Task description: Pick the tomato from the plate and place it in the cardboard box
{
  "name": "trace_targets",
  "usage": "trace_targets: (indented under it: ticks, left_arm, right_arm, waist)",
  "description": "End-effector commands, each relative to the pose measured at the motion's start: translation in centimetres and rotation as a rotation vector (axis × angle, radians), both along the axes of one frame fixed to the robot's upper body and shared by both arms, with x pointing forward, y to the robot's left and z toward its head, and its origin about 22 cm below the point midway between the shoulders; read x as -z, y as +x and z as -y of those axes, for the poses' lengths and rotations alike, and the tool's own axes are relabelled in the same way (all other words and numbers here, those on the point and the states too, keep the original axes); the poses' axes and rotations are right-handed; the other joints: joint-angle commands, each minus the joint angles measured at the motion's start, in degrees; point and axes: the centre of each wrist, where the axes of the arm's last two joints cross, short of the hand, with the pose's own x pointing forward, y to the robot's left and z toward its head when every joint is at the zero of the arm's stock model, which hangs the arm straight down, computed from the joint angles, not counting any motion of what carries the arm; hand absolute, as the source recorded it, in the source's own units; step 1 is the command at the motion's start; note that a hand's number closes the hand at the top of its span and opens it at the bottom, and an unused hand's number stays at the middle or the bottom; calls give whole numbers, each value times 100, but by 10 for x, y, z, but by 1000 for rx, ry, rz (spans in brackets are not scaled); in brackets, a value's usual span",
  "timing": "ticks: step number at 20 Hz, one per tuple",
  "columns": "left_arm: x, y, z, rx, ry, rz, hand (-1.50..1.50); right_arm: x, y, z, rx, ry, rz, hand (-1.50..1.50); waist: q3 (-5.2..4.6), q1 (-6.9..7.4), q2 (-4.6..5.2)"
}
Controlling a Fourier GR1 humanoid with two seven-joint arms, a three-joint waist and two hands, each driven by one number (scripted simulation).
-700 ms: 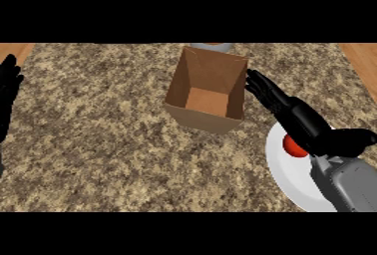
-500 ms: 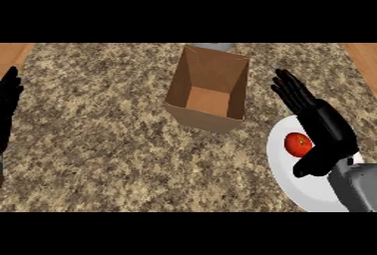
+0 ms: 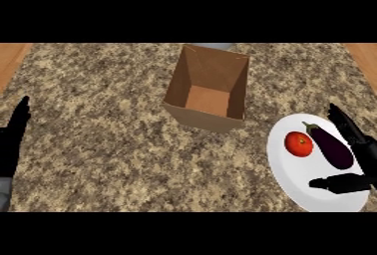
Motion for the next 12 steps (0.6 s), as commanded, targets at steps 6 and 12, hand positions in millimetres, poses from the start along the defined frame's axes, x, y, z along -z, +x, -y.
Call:
trace_targets:
  ticks: [6,12]
  left_arm:
    - [16,9,16,29,-2,-7,0]
    - [1,4,5,33,24,-1,0]
  right_arm:
    - [25,-24,92,-24,-42,176,-150]
    - [-26,-8,111,-126,-429,-4,-150]
  waist:
    - [2,135,4]
    - [-8,199,-18]
